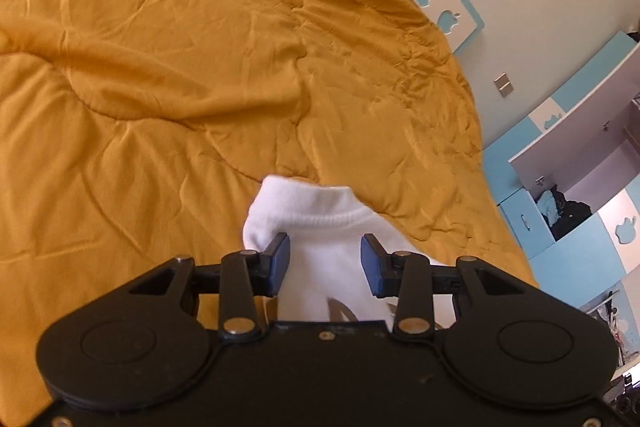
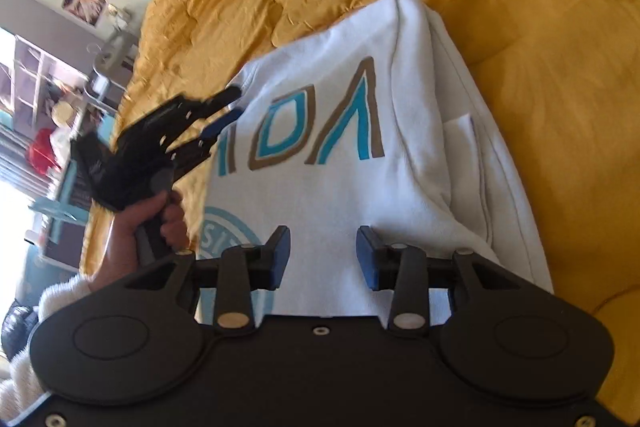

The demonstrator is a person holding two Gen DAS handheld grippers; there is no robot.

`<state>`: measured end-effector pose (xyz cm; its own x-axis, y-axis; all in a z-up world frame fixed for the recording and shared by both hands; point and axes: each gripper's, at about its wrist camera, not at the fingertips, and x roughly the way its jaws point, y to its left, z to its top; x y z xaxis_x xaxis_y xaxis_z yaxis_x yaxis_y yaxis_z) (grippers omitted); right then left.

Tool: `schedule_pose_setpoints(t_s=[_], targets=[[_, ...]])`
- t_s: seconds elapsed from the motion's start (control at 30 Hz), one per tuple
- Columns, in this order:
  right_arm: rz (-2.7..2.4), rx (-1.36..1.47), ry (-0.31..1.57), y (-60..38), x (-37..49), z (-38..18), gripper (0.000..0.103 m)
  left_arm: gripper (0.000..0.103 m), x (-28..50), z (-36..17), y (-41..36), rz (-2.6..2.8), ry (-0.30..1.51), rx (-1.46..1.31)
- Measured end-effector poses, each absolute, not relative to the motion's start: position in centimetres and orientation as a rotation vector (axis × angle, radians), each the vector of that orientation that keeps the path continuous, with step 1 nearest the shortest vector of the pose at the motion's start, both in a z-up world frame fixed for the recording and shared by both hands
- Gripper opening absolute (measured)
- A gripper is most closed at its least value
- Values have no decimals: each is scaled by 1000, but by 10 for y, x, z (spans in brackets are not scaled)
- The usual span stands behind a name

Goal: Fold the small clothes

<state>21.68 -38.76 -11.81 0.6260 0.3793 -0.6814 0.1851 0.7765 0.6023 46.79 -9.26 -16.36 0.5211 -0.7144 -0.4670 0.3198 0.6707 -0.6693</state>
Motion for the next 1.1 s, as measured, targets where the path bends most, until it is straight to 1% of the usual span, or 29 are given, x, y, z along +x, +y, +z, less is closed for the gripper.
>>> schedule_pose_setpoints(t_s=[0.07, 0.1, 0.13, 0.2, 0.27, 0.43, 0.53, 0.63, 0.77, 0.9, 1.1], targets=[[132, 742, 808, -401, 209, -107, 39, 40, 445, -149, -78, -692, 786, -559], [114, 736, 741, -409, 205, -99, 42, 41, 428, -141, -69, -704, 780, -551], [79, 710, 678, -417, 204, -90, 50, 43, 411, -135, -60, -715, 770, -548], [17, 641, 608, -433, 204, -79, 60, 45, 374, -129, -43, -730, 794, -548], [-13, 599, 590, -449, 212, -78, 60, 45, 339, -132, -27, -723, 842, -553], [-60, 598, 654, -476, 236, -101, 60, 46, 281, -154, -11, -728, 907, -592], [-40, 598, 666, -481, 239, -108, 60, 46, 275, -173, -11, -745, 946, -636], [-12, 601, 678, -480, 241, -115, 60, 46, 276, -190, -18, -783, 976, -624], [8, 617, 688, -477, 242, -123, 61, 48, 284, -204, -19, -825, 983, -730], [20, 611, 687, -476, 242, -126, 61, 49, 286, -212, -19, -834, 993, -803], [36, 641, 684, -479, 242, -128, 61, 49, 291, -209, -26, -831, 995, -797]])
